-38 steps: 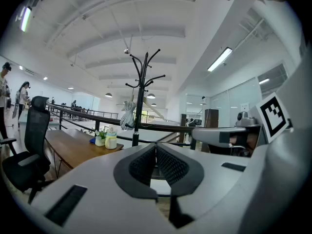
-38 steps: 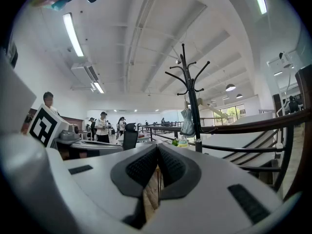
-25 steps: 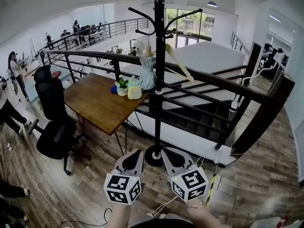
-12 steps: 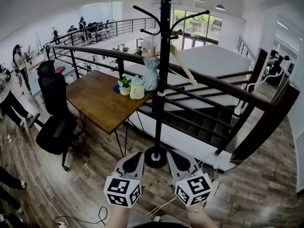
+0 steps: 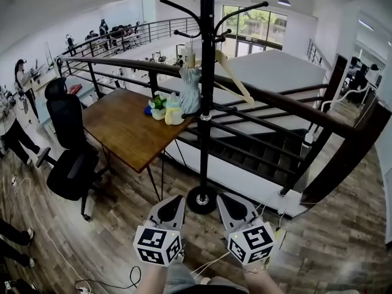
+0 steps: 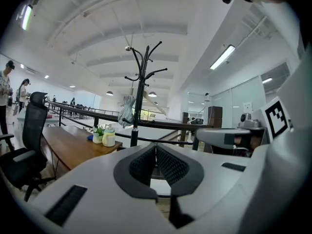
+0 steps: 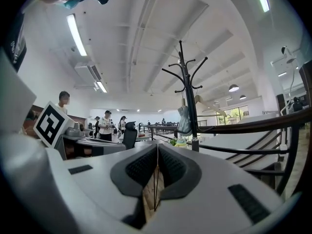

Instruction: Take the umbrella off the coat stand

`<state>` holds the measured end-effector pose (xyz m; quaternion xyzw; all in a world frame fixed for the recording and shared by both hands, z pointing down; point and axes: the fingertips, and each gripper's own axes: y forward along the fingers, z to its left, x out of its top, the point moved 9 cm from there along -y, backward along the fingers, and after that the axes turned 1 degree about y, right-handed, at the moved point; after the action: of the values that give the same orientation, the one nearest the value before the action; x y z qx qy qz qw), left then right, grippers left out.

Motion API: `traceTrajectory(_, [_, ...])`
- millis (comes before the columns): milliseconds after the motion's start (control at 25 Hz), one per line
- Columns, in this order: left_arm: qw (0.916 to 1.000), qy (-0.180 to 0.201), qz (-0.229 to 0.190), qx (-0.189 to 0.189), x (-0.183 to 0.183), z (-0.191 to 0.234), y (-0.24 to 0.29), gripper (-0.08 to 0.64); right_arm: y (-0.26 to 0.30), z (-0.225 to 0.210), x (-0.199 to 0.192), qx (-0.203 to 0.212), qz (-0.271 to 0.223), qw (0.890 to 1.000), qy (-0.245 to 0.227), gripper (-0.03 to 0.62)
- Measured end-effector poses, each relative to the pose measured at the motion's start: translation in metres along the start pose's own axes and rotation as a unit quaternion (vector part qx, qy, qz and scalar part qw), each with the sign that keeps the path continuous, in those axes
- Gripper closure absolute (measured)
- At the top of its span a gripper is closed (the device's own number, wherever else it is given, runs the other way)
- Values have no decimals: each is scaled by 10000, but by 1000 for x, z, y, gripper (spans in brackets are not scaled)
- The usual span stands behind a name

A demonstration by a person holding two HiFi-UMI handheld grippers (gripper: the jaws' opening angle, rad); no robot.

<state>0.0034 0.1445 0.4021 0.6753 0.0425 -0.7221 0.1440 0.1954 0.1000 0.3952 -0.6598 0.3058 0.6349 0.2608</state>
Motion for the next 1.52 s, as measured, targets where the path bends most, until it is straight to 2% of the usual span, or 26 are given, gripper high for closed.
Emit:
traceTrajectory(320, [9991,70,105,-406,9,56,69,545,75,-29,2,-302,-109,9994,150,563])
traceTrajectory(600, [9978,79,-49,-657,40,125,126,545,148,-47,29,-753,-289,9967,-41,563])
traceTrajectory(1000, [9938,237,-275,-1052,75,215,185,545,238,-56,47,-1193,-535,9914,-20,563])
traceTrajectory(1280, [9897,233,-178,-1403,74,236,223,545,270,-63,36,-1336,-380,9902,164,563])
traceTrajectory(1520, [9873,237,-114,-1570,79,236,246,545,274,-72,42,-1408,-383,9890,238,563])
